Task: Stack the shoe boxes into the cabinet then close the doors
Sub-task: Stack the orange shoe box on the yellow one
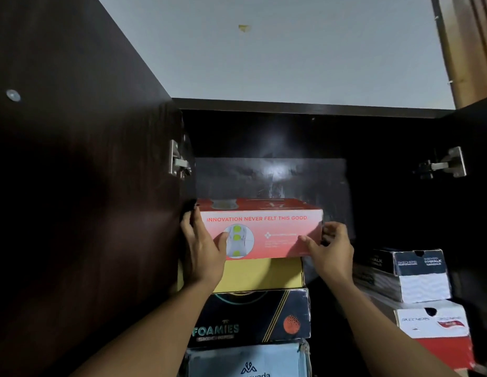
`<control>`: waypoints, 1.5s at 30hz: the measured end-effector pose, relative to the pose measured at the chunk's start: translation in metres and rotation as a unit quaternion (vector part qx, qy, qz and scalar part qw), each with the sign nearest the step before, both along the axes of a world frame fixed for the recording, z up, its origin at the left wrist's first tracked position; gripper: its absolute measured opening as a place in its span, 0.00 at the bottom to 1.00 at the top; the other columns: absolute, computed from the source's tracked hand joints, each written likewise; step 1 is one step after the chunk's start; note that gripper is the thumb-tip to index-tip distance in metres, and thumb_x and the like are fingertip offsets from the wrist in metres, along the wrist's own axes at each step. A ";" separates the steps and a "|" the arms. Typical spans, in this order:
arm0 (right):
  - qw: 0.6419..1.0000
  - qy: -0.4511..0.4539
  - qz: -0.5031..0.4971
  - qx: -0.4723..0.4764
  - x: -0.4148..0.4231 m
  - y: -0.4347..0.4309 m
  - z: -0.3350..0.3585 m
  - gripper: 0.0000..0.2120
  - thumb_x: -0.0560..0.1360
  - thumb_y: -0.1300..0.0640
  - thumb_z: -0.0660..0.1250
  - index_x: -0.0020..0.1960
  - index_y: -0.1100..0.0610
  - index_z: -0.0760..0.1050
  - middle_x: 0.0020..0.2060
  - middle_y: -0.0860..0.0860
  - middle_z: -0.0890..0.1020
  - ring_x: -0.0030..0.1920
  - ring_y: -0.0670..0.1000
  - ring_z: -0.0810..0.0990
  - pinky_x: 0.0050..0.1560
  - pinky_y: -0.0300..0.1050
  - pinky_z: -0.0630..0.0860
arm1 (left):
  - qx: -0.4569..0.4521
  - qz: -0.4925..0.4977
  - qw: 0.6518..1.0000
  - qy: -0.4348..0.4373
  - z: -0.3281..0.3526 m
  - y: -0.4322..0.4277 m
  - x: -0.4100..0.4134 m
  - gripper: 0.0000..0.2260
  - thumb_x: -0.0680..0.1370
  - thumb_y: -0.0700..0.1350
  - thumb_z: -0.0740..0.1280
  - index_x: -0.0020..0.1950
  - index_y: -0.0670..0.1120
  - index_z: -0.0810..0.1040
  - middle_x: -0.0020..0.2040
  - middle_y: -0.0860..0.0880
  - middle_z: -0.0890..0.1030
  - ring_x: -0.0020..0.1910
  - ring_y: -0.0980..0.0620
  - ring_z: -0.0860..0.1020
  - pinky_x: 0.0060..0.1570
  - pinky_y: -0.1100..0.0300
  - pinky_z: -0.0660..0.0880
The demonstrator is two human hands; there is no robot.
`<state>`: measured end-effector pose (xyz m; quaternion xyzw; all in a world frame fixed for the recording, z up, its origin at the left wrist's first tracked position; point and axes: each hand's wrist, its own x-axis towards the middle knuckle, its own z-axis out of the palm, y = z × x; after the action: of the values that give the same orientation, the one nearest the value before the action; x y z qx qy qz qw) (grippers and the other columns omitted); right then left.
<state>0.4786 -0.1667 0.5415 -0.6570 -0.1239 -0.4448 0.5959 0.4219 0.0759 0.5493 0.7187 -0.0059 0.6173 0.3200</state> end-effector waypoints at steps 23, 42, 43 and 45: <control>0.947 0.080 -0.011 -0.311 0.028 0.034 -0.012 0.23 0.73 0.52 0.73 0.66 0.49 0.71 0.76 0.48 0.55 0.69 0.54 0.71 0.65 0.51 0.73 | 0.095 0.101 0.976 0.171 -0.033 0.025 0.050 0.25 0.80 0.51 0.65 0.75 0.46 0.68 0.78 0.45 0.53 0.78 0.44 0.52 0.72 0.50 0.63; 0.958 0.144 0.004 -0.247 -0.061 -0.029 -0.002 0.41 0.73 0.46 0.74 0.79 0.56 0.60 0.74 0.55 0.69 0.72 0.55 0.70 0.72 0.53 0.69 | 0.110 -0.017 0.968 0.225 -0.018 -0.037 -0.012 0.26 0.78 0.55 0.68 0.73 0.44 0.71 0.78 0.46 0.60 0.75 0.47 0.61 0.68 0.55 0.65; 0.956 0.156 -0.010 -0.246 -0.079 -0.040 -0.006 0.41 0.73 0.45 0.74 0.79 0.56 0.60 0.74 0.55 0.69 0.72 0.55 0.70 0.71 0.52 0.69 | 0.107 -0.047 0.966 0.231 -0.023 -0.052 -0.019 0.25 0.78 0.54 0.68 0.71 0.43 0.73 0.77 0.46 0.61 0.75 0.46 0.62 0.68 0.57 0.63; 0.953 0.175 -0.030 -0.246 -0.114 -0.061 -0.021 0.39 0.74 0.47 0.73 0.78 0.55 0.60 0.74 0.55 0.68 0.72 0.55 0.70 0.71 0.50 0.68 | 0.118 -0.095 0.957 0.249 -0.040 -0.083 -0.033 0.23 0.77 0.53 0.69 0.68 0.44 0.76 0.74 0.47 0.65 0.72 0.46 0.66 0.67 0.58 0.65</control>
<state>0.3647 -0.2279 0.5204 -0.8545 -0.1032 -0.2961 0.4142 0.3886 -0.0075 0.5090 0.8784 -0.0674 0.3804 0.2813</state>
